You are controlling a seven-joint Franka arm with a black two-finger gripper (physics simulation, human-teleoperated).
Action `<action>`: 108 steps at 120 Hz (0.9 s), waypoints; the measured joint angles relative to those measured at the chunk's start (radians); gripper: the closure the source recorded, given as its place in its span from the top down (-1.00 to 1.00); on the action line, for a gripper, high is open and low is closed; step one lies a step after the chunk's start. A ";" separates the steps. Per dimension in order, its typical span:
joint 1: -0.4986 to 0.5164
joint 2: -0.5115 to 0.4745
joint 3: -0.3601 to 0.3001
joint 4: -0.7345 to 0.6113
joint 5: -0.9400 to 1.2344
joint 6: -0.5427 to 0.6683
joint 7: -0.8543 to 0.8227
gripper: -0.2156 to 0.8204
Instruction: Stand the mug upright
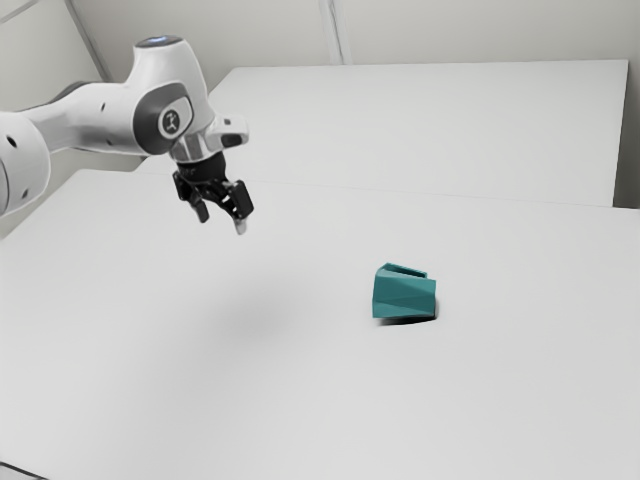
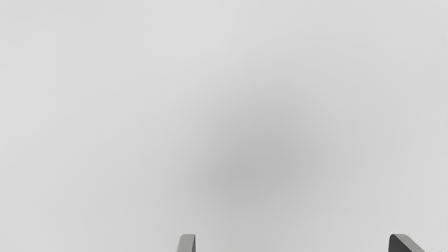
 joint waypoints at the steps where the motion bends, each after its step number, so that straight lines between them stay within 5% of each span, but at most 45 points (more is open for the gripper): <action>1: 0.000 -0.001 0.000 -0.003 -0.001 0.001 0.000 0.58; 45: -0.110 -0.063 0.077 -0.230 -0.365 0.105 0.045 0.58; 108: -0.205 0.101 0.096 -0.205 -0.663 0.134 0.197 0.58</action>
